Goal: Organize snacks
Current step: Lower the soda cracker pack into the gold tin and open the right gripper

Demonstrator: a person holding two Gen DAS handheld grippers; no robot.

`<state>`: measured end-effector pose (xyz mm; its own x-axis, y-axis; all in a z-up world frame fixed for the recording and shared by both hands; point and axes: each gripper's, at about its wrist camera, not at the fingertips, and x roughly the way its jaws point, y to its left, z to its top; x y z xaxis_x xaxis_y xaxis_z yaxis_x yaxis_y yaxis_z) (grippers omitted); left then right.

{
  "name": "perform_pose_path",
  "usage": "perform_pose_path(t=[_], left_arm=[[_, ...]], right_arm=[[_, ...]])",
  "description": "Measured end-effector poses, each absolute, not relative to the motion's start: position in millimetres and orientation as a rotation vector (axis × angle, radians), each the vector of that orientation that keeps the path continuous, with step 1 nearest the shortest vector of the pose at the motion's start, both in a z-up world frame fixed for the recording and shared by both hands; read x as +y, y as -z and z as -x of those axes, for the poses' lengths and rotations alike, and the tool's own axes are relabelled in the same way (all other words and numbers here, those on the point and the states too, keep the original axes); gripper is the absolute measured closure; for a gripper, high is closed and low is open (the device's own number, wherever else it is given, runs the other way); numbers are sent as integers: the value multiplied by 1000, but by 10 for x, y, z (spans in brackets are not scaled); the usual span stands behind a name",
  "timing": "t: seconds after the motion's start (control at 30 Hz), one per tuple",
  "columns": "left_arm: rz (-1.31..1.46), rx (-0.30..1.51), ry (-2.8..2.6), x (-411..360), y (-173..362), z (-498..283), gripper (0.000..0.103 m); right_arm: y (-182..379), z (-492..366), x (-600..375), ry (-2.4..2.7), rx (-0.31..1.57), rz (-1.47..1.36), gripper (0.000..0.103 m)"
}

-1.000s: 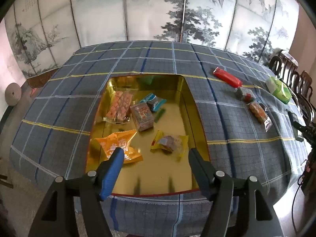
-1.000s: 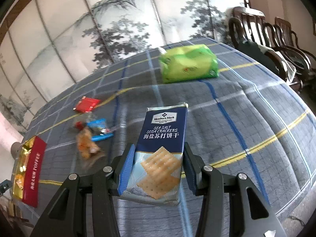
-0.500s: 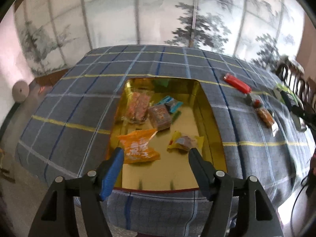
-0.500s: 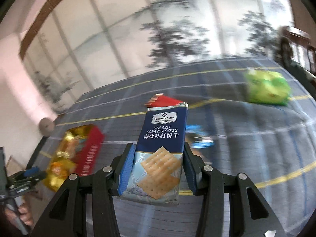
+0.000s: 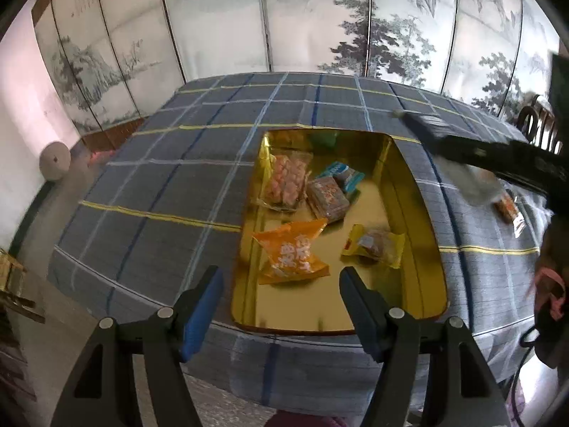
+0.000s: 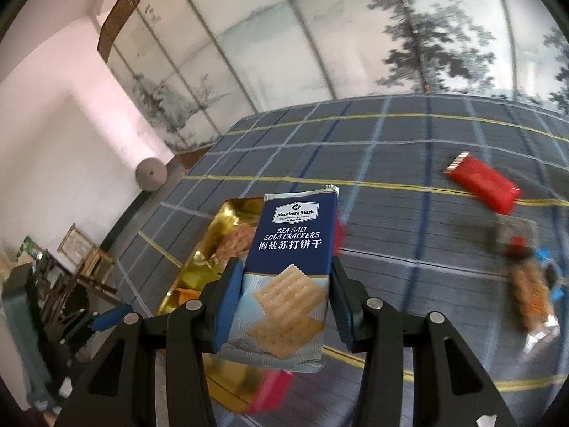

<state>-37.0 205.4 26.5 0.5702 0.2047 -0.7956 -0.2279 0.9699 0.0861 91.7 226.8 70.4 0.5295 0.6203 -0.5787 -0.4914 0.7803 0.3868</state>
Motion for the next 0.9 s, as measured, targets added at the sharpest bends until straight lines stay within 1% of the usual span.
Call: perform_pose_path(t=[0.33, 0.77, 0.8, 0.83, 0.9], left_arm=[[35, 946, -269, 2214, -174, 300, 34], [36, 962, -299, 2386, -61, 267, 34], [33, 964, -300, 2389, -54, 264, 34], [29, 965, -300, 2386, -48, 262, 34], [25, 967, -300, 2381, -38, 260, 34]], right_arm=[[-426, -1160, 2658, -670, 860, -166, 59], [-291, -1242, 2754, -621, 890, -120, 59], [-284, -1241, 2763, -620, 890, -123, 65], [-283, -1239, 2766, -620, 892, -122, 67], [-284, -1241, 2768, -621, 895, -125, 67]])
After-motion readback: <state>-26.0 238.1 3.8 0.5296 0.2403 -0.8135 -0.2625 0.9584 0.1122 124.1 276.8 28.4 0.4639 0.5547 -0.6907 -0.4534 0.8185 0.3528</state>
